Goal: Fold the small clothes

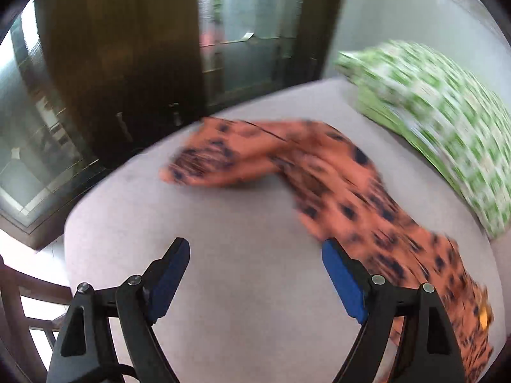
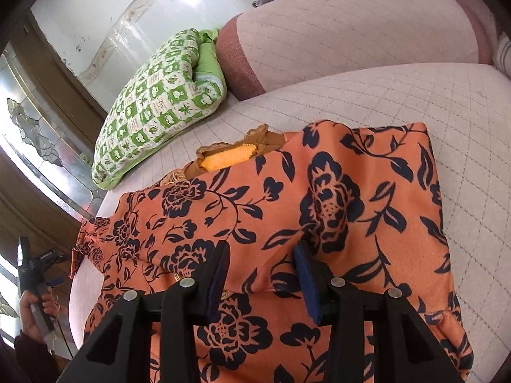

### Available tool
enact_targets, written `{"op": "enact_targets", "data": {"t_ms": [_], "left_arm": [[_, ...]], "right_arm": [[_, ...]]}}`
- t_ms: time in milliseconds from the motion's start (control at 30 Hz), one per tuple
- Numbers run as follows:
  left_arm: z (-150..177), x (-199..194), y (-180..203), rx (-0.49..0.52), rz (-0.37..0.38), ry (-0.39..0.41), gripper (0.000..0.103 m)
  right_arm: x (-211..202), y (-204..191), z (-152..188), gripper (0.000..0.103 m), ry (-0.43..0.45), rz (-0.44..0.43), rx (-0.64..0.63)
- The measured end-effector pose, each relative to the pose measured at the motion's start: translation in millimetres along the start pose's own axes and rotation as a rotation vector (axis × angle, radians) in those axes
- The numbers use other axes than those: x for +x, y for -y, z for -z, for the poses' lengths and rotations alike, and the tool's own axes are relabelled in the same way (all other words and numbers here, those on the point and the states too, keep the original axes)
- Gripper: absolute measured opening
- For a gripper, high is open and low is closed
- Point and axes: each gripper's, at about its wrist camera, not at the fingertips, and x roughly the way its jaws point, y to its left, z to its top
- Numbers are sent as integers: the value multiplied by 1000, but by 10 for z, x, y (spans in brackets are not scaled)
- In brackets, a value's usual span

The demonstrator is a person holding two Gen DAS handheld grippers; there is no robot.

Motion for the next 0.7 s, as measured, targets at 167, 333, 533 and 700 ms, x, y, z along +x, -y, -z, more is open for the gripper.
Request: {"op": "enact_targets", "data": {"t_ms": [167,333,533,700], "left_arm": [[-248,414,-569,-226,169,-139,65],[-264,667,-611,-354,356,-212,63],[-287,795,-597,-555,451,-211,64],[-215,757,-587,-605,543,-192,65]], "right_arm": [[27,-26,-10,45,10,8,-5],[40,-39,-9,45,16,17,-13],[65,-57,-7,45,13,29,-30],[106,-44,-16,45,7,34,-29]]}}
